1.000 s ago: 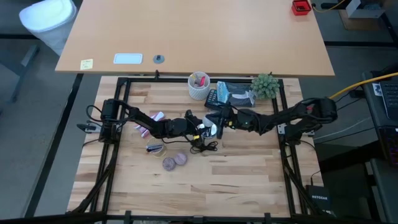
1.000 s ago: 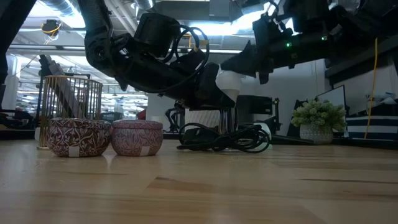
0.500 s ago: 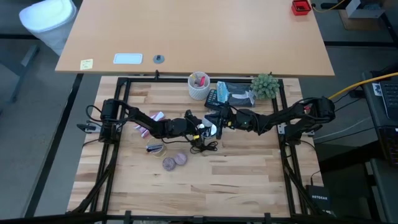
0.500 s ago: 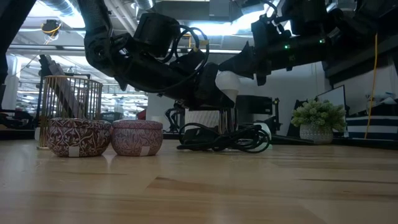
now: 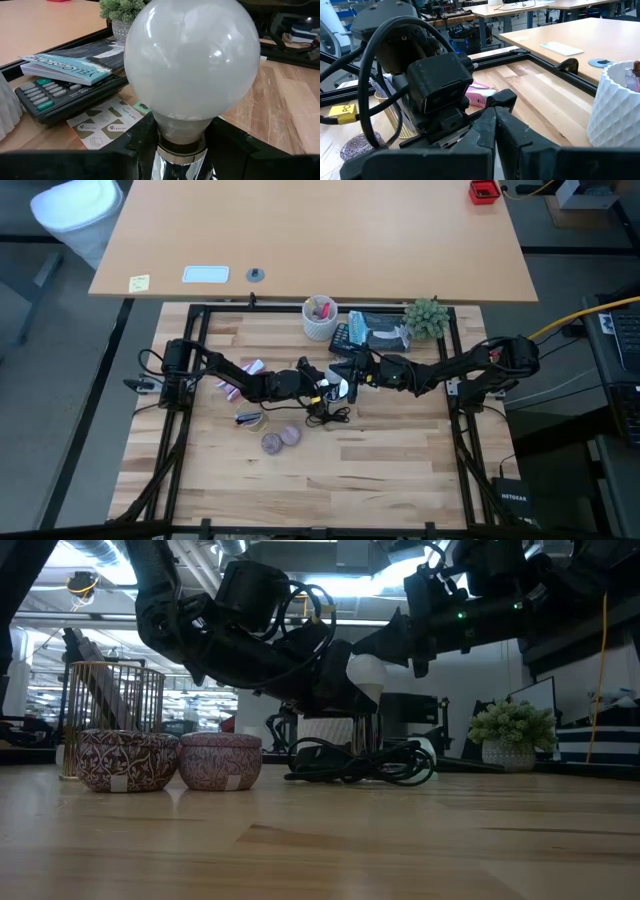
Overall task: Screw lightbulb
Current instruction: Insert the white lightbulb into the silver lamp
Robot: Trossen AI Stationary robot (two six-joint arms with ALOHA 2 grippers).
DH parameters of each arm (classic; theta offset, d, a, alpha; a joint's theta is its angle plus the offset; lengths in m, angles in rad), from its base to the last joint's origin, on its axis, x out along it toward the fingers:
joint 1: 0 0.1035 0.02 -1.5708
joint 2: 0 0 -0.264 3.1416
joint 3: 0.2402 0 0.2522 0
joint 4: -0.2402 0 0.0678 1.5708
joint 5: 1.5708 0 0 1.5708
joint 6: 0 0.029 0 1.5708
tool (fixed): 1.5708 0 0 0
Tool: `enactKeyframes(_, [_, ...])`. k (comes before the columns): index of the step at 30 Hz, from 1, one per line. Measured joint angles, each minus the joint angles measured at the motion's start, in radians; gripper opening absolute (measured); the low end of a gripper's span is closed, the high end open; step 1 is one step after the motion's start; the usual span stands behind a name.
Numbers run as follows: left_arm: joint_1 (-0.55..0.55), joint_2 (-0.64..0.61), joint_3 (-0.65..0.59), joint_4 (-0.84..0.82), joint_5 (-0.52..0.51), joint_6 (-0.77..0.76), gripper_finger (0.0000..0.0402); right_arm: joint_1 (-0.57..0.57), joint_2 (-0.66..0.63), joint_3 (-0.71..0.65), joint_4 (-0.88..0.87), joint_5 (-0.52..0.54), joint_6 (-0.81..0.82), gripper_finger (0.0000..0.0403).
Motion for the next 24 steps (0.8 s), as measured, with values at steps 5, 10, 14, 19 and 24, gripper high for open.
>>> enactKeyframes(5, [0.001, 0.0, 0.0, 0.0, 0.0, 0.0, 0.0141, 0.0, 0.0, -0.001, 0.0, -0.002, 0.0, 0.0014])
enactKeyframes(10, [0.002, 0.0, 0.0, 0.0, 0.0, 0.002, 0.0141, 0.0, 0.001, -0.001, 0.0, -0.013, 0.0, 0.0014])
enactKeyframes(14, [0.002, 0.0, 0.0, 0.0, 0.0, 0.002, 0.0141, 0.0, 0.001, -0.001, 0.0, -0.013, 0.0, 0.0014])
enactKeyframes(19, [0.0, 0.0, 0.0, 0.002, 0.0, 0.056, 0.0141, 0.001, 0.001, -0.002, -0.002, -0.021, 0.0, 0.0014])
enactKeyframes(24, [0.001, 0.0, 0.0, 0.001, -0.001, 0.07, 0.0142, 0.001, 0.001, -0.002, -0.002, -0.021, 0.0, 0.0014])
